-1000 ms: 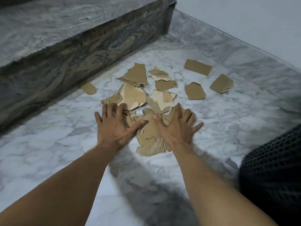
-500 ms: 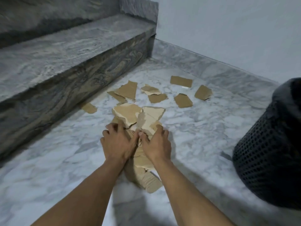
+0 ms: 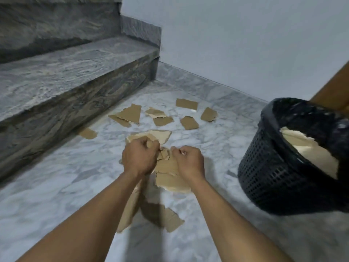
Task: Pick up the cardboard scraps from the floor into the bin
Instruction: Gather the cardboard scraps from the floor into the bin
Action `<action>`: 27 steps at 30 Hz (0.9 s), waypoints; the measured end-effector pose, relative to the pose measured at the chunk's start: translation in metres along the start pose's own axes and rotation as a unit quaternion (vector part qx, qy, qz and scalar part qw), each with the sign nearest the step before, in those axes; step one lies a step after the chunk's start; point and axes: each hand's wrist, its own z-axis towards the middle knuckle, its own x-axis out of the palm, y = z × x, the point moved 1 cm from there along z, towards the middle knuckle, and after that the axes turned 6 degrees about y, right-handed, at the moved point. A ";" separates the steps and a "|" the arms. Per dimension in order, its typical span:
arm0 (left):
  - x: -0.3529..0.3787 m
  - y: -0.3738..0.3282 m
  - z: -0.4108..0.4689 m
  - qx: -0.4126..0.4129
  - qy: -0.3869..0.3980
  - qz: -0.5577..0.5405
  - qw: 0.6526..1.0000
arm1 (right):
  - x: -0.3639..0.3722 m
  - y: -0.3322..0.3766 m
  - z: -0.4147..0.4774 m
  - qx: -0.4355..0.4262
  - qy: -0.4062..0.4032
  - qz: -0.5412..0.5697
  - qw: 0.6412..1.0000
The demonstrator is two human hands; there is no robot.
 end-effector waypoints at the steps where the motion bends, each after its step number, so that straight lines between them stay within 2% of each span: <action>1: -0.003 -0.023 0.001 0.014 -0.004 -0.021 1.000 | -0.020 0.015 -0.001 -0.012 -0.020 -0.015 1.000; 4: -0.006 -0.103 0.002 0.082 -0.022 -0.065 0.994 | -0.092 0.065 -0.003 -0.052 -0.106 -0.069 0.991; 8: 0.007 -0.222 -0.002 0.165 -0.050 -0.065 0.983 | -0.204 0.110 -0.007 -0.066 -0.242 -0.131 0.959; 10: 0.027 -0.272 -0.012 0.212 -0.019 -0.054 0.976 | -0.258 0.111 -0.013 -0.045 -0.292 -0.146 0.944; 13: 0.071 -0.324 -0.039 0.289 0.047 -0.005 0.956 | -0.319 0.088 -0.030 0.038 -0.353 -0.159 0.921; 15: 0.100 -0.343 -0.055 0.318 0.116 0.022 0.941 | -0.345 0.066 -0.042 0.088 -0.355 -0.137 0.921; 17: 0.119 -0.345 -0.064 0.317 0.191 0.032 0.928 | -0.359 0.048 -0.052 0.116 -0.346 -0.115 0.924; 18: 0.123 -0.340 -0.064 0.317 0.205 0.031 0.926 | -0.363 0.043 -0.057 0.127 -0.345 -0.111 0.923; 19: 0.121 -0.332 -0.064 0.321 0.194 0.025 0.927 | -0.364 0.041 -0.062 0.133 -0.347 -0.111 0.922; 21: 0.110 -0.305 -0.060 0.331 0.123 -0.011 0.935 | -0.358 0.044 -0.067 0.117 -0.355 -0.115 0.920; 24: 0.087 -0.236 -0.041 0.297 0.017 -0.049 0.953 | -0.325 0.062 -0.056 0.018 -0.359 -0.088 0.929; 27: 0.066 -0.147 -0.006 0.221 -0.004 0.019 0.975 | -0.273 0.083 -0.026 -0.076 -0.335 -0.069 0.937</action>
